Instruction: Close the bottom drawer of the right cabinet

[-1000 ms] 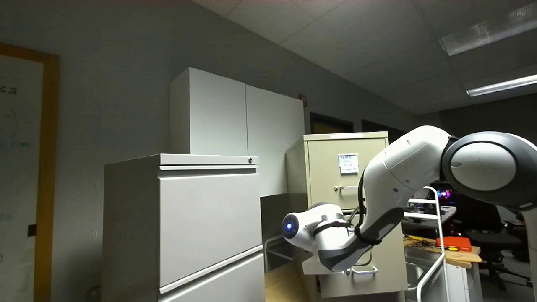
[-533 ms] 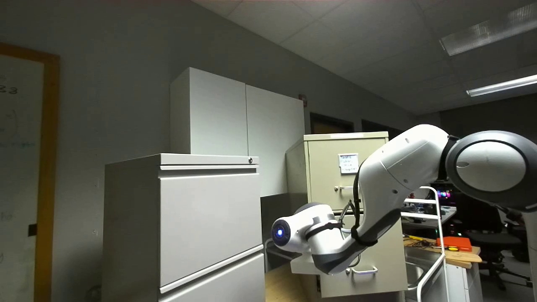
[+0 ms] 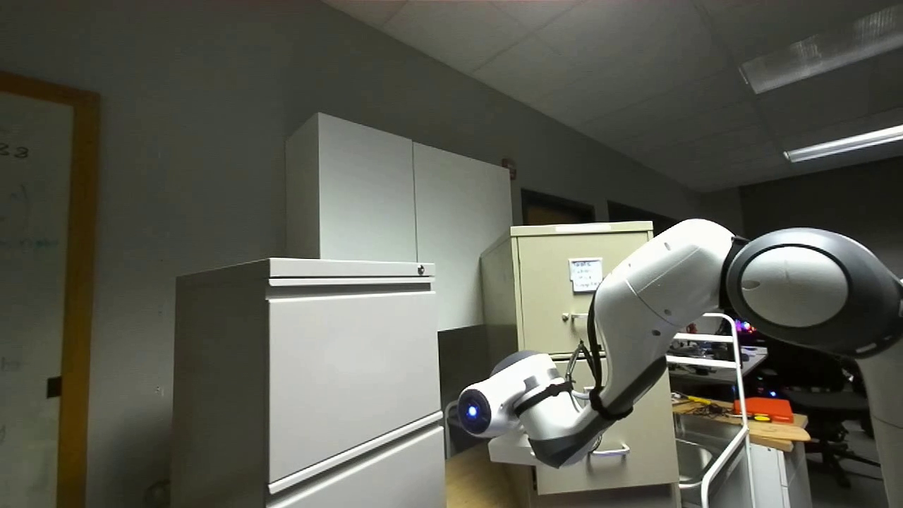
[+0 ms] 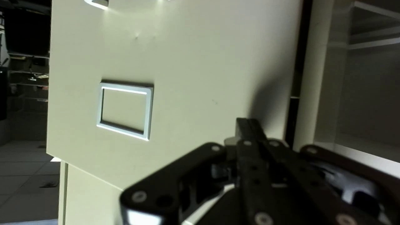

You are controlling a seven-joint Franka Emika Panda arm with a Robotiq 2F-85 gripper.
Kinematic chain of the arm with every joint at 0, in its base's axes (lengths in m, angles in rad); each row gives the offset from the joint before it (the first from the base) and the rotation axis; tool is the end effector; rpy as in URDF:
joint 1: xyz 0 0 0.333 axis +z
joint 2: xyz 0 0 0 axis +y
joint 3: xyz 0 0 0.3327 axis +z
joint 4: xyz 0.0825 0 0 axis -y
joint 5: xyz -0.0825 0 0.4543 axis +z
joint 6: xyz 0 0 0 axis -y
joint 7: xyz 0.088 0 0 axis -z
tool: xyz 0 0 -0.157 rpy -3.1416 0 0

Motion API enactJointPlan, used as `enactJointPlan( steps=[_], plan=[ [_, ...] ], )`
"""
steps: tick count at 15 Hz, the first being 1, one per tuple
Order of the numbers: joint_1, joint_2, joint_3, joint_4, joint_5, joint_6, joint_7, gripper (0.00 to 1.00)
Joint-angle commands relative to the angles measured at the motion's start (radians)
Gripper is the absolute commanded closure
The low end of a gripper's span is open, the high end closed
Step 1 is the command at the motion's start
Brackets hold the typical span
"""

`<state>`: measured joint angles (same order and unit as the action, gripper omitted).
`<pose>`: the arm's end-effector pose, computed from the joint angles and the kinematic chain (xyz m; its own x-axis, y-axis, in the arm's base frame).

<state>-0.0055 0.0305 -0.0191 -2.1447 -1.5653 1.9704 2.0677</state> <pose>0.6270 -0.1258 0.3915 0.1329 -0.1931 0.9721 -0.9464 -0.3162 0.0666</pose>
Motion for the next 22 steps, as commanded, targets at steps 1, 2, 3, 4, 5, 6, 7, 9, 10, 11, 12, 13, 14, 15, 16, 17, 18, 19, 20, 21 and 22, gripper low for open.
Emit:
enactJointPlan(
  steps=[1,2,3,4,5,6,7,9,10,11,12,13,14,15,16,17,18,19,20,21,22],
  plan=[
    [-0.019,0.064,-0.013,0.126,-0.071,0.009,-0.004,1.0],
    [-0.02,0.069,-0.013,0.135,-0.069,0.009,-0.008,1.0],
    [-0.021,0.076,-0.014,0.145,-0.072,0.008,-0.011,1.0],
    [-0.022,0.083,-0.014,0.157,-0.067,0.011,-0.014,1.0],
    [-0.022,0.09,-0.013,0.167,-0.065,0.008,-0.017,1.0],
    [-0.021,0.095,-0.013,0.175,-0.064,0.002,-0.018,1.0],
    [-0.022,0.099,-0.013,0.182,-0.06,-0.001,-0.02,1.0],
    [-0.02,0.104,-0.012,0.185,-0.061,-0.012,-0.019,1.0],
    [-0.019,0.105,-0.011,0.186,-0.062,-0.017,-0.02,1.0],
    [-0.018,0.107,-0.011,0.187,-0.063,-0.021,-0.021,1.0],
    [-0.018,0.109,-0.011,0.19,-0.056,-0.026,-0.029,1.0],
    [-0.017,0.111,-0.01,0.193,-0.047,-0.03,-0.037,1.0],
    [-0.015,0.106,-0.006,0.191,-0.043,-0.027,-0.043,1.0],
    [-0.011,0.095,-0.001,0.185,-0.035,-0.011,-0.056,1.0],
    [-0.006,0.091,0.003,0.188,-0.04,-0.017,-0.06,1.0],
    [-0.005,0.092,0.004,0.197,-0.039,-0.021,-0.062,1.0],
    [-0.008,0.093,0.002,0.21,-0.035,-0.019,-0.063,1.0],
    [-0.009,0.096,0.0,0.219,-0.035,-0.023,-0.061,1.0],
    [-0.011,0.098,-0.004,0.228,-0.035,-0.023,-0.06,1.0],
    [-0.014,0.102,-0.006,0.234,-0.03,-0.024,-0.06,1.0],
    [-0.016,0.104,-0.008,0.237,-0.024,-0.021,-0.058,1.0]
  ],
)
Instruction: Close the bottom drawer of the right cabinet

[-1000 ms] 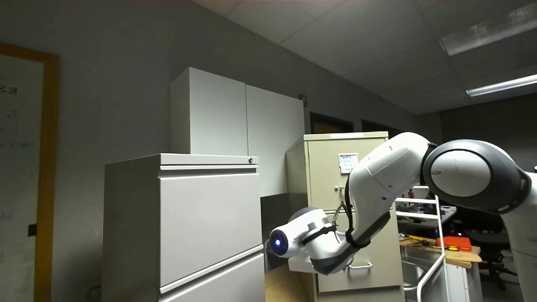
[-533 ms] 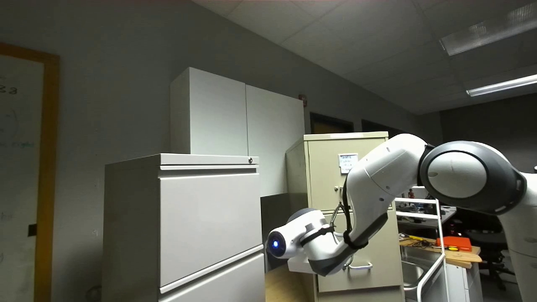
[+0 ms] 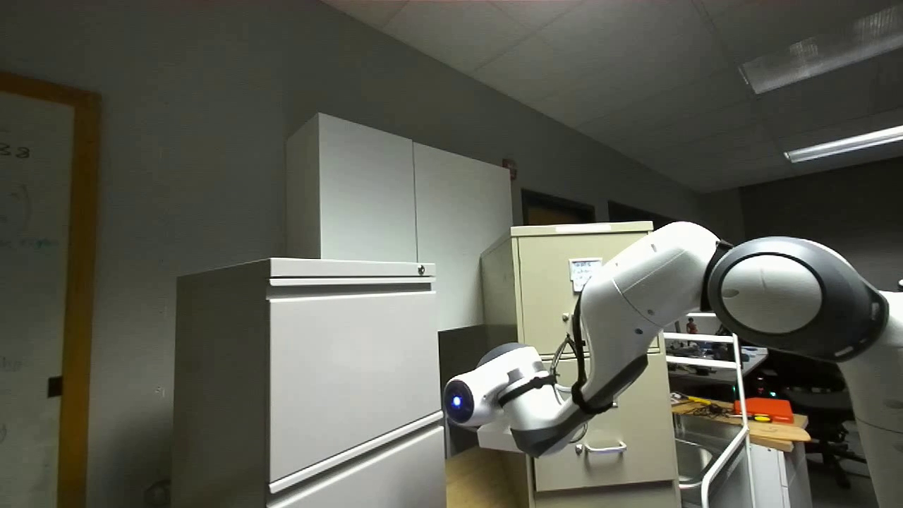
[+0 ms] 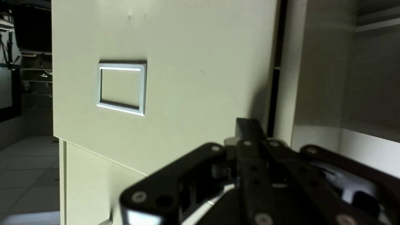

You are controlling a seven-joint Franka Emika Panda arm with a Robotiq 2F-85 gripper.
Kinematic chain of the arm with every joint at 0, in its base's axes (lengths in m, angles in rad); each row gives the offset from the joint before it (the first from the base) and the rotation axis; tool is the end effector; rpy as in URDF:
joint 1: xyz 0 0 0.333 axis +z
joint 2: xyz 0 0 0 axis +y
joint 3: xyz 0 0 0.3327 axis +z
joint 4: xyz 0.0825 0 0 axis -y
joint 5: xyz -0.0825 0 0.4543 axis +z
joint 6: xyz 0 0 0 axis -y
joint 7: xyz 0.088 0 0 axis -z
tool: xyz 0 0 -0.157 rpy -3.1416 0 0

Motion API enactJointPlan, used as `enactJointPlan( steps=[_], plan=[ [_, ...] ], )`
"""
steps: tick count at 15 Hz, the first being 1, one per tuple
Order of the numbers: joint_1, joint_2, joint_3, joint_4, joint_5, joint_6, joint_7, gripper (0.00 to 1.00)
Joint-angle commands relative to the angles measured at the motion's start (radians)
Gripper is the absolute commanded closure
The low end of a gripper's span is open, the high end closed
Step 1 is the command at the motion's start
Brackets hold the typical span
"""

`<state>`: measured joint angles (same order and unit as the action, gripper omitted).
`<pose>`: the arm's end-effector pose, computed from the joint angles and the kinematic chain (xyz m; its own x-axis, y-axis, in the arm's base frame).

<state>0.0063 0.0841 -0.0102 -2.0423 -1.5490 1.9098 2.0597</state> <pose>0.6527 -0.1212 0.4147 0.0868 -0.1749 0.9808 -0.9595 -0.2795 0.0350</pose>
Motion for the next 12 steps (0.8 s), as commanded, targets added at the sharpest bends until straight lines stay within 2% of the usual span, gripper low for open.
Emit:
enactJointPlan(
  steps=[1,12],
  plan=[
    [-0.028,0.051,-0.017,0.136,-0.036,0.04,-0.048,1.0],
    [-0.028,0.067,-0.019,0.161,-0.018,0.036,-0.054,1.0]
  ],
)
